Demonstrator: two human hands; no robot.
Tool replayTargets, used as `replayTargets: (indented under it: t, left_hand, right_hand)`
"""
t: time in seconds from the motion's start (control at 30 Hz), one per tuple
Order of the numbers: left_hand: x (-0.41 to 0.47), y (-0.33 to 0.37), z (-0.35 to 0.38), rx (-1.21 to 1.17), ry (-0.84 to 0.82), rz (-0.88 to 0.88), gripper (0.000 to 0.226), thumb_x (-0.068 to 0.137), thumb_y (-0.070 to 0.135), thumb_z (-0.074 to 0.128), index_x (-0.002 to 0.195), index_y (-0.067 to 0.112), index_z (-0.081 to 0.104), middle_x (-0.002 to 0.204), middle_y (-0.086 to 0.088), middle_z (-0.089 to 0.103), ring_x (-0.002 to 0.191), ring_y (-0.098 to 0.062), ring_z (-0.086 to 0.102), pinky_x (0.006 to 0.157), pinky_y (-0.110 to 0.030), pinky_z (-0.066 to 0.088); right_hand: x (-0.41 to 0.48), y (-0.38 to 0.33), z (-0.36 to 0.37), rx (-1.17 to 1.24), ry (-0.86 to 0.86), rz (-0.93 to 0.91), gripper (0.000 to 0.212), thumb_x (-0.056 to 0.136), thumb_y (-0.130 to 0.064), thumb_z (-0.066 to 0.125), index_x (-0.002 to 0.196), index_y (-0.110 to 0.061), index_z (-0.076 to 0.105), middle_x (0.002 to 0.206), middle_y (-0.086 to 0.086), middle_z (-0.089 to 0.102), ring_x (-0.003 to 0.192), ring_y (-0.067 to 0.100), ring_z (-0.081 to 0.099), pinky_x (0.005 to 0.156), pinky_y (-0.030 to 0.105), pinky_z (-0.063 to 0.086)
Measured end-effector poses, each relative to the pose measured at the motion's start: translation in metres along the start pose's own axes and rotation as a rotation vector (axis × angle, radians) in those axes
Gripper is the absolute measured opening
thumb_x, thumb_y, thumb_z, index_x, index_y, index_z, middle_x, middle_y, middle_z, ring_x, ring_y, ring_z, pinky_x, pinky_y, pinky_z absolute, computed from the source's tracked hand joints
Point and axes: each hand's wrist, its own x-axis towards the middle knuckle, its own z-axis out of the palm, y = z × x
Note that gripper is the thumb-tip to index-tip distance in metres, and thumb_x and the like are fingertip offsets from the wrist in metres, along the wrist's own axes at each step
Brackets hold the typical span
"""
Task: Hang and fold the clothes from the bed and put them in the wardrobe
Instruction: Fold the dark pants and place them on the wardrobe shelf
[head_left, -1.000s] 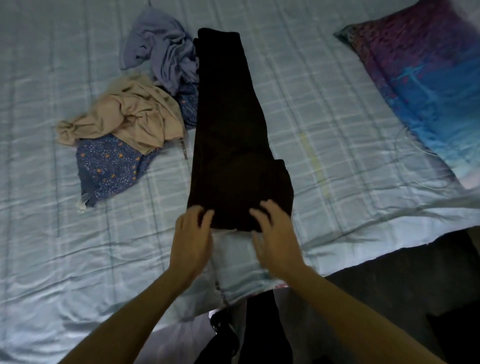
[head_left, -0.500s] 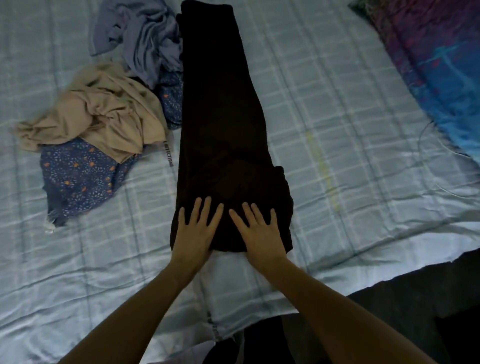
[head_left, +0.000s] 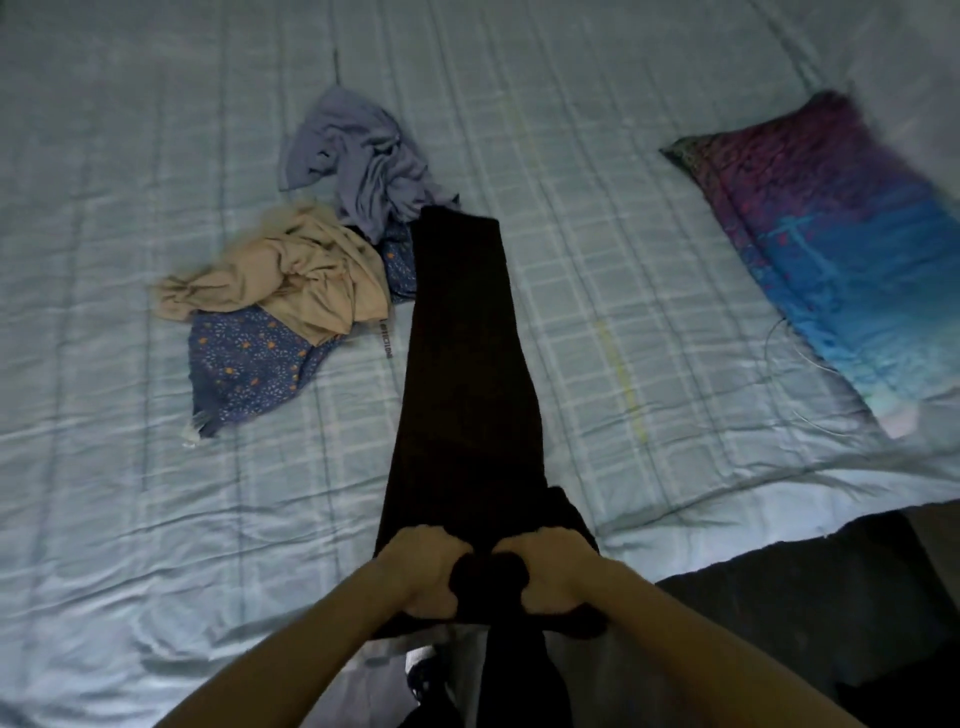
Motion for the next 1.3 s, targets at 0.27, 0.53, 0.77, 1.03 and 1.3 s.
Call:
replayTargets:
  t: [0.27, 0.53, 0.77, 1.03, 1.3]
  left_hand:
    - [0.003, -0.047, -0.103, -0.127, 0.738, -0.144, 0.046, 0.076, 0.031, 0.066, 0.119, 0.020, 0.057, 0.108, -0.009, 0.060, 0.096, -0.030, 0.059, 0.080, -0.038, 0.047]
    - [0.064, -0.062, -0.013, -0.001, 0.373, -0.225, 0.085, 0.089, 0.040, 0.055, 0.152, 0.022, 0.001, 0.159, -0.013, -0.005, 0.146, -0.031, -0.002, 0.115, -0.048, 0.013]
    - [0.117, -0.076, 0.021, 0.093, 0.456, -0.334, 0.142, 0.042, 0.034, 0.092, 0.150, 0.017, 0.001, 0.152, -0.025, 0.021, 0.140, -0.042, 0.018, 0.106, -0.061, 0.021]
    - [0.143, -0.099, -0.016, 0.197, 0.633, -0.132, 0.093, 0.040, 0.027, 0.088, 0.122, 0.016, 0.045, 0.096, -0.015, 0.065, 0.073, -0.035, 0.062, 0.050, -0.038, 0.052]
    - [0.052, -0.045, -0.067, -0.084, 0.190, -0.028, 0.053, 0.072, 0.042, 0.067, 0.122, 0.028, 0.054, 0.111, 0.002, 0.065, 0.098, -0.019, 0.061, 0.080, -0.028, 0.047]
  right_hand:
    - [-0.007, -0.010, -0.108, 0.027, 0.902, 0.029, 0.057, 0.078, -0.011, 0.057, 0.133, -0.020, 0.050, 0.127, 0.010, 0.055, 0.115, 0.029, 0.052, 0.094, 0.039, 0.045]
    - [0.078, 0.016, -0.045, -0.189, 0.413, 0.137, 0.086, 0.087, -0.036, 0.061, 0.152, -0.026, 0.006, 0.159, 0.010, -0.010, 0.146, 0.029, -0.007, 0.115, 0.050, 0.010]
    - [0.136, 0.040, -0.013, -0.393, 0.664, 0.106, 0.116, 0.054, -0.028, 0.087, 0.149, -0.021, 0.021, 0.150, 0.021, 0.032, 0.139, 0.039, 0.028, 0.111, 0.061, 0.014]
    - [0.155, 0.059, -0.041, -0.236, 0.884, -0.058, 0.074, 0.053, -0.022, 0.082, 0.123, -0.017, 0.058, 0.114, 0.011, 0.065, 0.102, 0.030, 0.064, 0.087, 0.049, 0.052]
    - [0.047, 0.020, -0.081, -0.193, 0.365, -0.092, 0.053, 0.072, -0.044, 0.067, 0.121, -0.033, 0.052, 0.105, -0.003, 0.065, 0.090, 0.021, 0.063, 0.082, 0.037, 0.052]
